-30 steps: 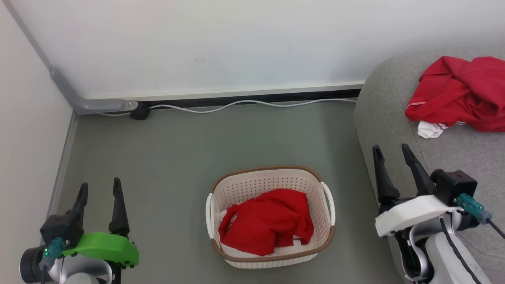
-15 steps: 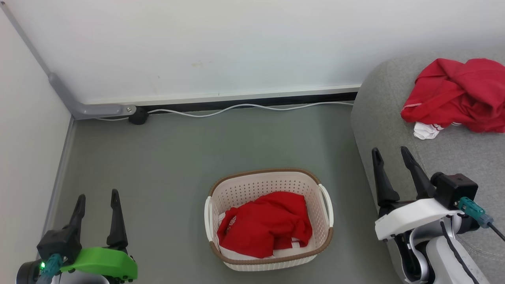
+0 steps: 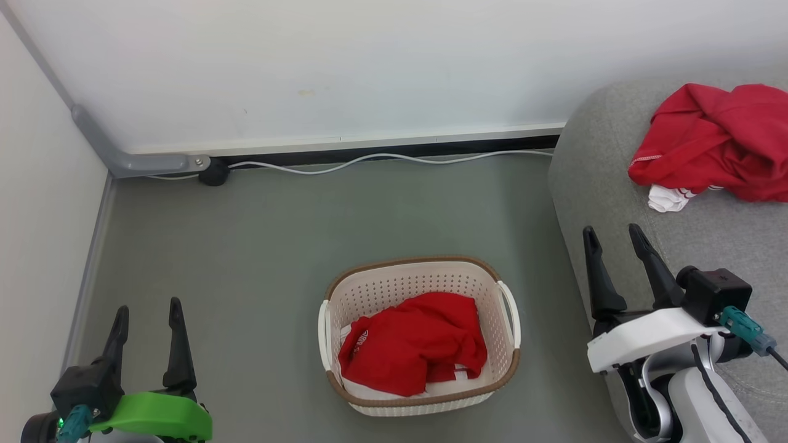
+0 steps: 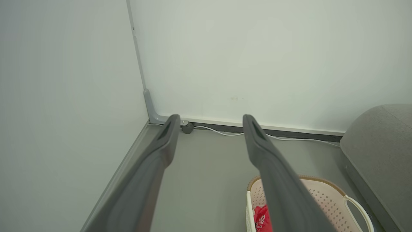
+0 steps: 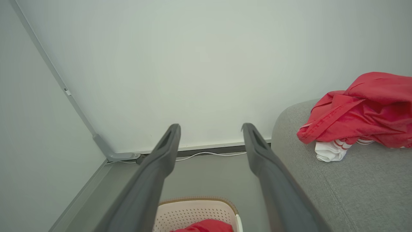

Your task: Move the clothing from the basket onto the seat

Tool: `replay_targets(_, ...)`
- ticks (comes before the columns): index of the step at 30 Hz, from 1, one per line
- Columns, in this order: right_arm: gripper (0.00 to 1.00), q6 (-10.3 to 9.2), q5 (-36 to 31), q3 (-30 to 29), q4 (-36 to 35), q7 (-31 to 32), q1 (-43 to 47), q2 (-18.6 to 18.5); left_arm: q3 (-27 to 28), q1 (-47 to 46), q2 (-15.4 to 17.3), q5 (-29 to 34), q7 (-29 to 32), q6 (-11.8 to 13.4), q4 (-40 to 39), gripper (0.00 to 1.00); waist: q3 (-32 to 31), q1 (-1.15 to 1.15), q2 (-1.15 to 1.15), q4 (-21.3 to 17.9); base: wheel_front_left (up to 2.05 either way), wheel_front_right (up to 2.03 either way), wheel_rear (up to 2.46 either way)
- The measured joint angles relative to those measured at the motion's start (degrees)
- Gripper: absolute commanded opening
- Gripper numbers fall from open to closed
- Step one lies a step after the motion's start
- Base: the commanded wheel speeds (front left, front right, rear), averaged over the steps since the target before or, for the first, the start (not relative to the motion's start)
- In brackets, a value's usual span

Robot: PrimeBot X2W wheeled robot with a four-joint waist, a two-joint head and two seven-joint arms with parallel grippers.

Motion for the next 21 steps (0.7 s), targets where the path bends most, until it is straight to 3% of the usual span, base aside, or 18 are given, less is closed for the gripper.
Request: replay_targets(21,1.00,-0.47,-0.1,-0.7,-4.5,1.0,-0.9,-0.5,-2.0,-0.8,0.0,3.0,1.9,0.2,-2.3,1.00,5.3,0.00,0.00,0.0,0.00,0.00,0.00)
